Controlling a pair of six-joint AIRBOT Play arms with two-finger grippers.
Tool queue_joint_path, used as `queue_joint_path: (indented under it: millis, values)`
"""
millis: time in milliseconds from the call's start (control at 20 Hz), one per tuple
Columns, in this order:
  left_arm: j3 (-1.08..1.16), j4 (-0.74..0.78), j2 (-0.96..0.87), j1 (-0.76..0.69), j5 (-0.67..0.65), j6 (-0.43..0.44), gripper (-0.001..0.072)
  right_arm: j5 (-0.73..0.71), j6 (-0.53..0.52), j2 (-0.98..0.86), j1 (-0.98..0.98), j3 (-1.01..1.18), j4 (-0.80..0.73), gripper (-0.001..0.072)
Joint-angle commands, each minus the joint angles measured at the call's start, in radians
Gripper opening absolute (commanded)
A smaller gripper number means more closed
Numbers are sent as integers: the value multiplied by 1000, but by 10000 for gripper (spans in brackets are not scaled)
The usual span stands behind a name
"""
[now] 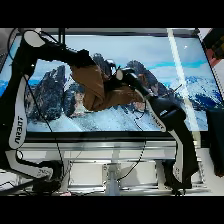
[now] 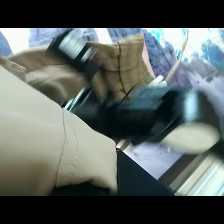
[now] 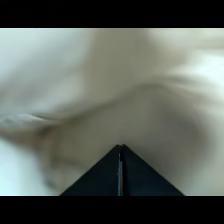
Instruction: Fold the clothes and pants, and hang the long-sleeved shirts on hangers.
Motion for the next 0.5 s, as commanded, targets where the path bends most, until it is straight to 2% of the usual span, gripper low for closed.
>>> queue_joint_path:
  millis: [0,150,450]
  values:
    - [0,3,-64,-56,42,5,11,125,-48,81,-122,0,-45,27]
    - [0,2,-119,-120,154,5,11,202,-125,174,-219,0,-49,27]
    - [1,3,-165,-312,498,6,11,203,-132,294,-370,0,-50,27]
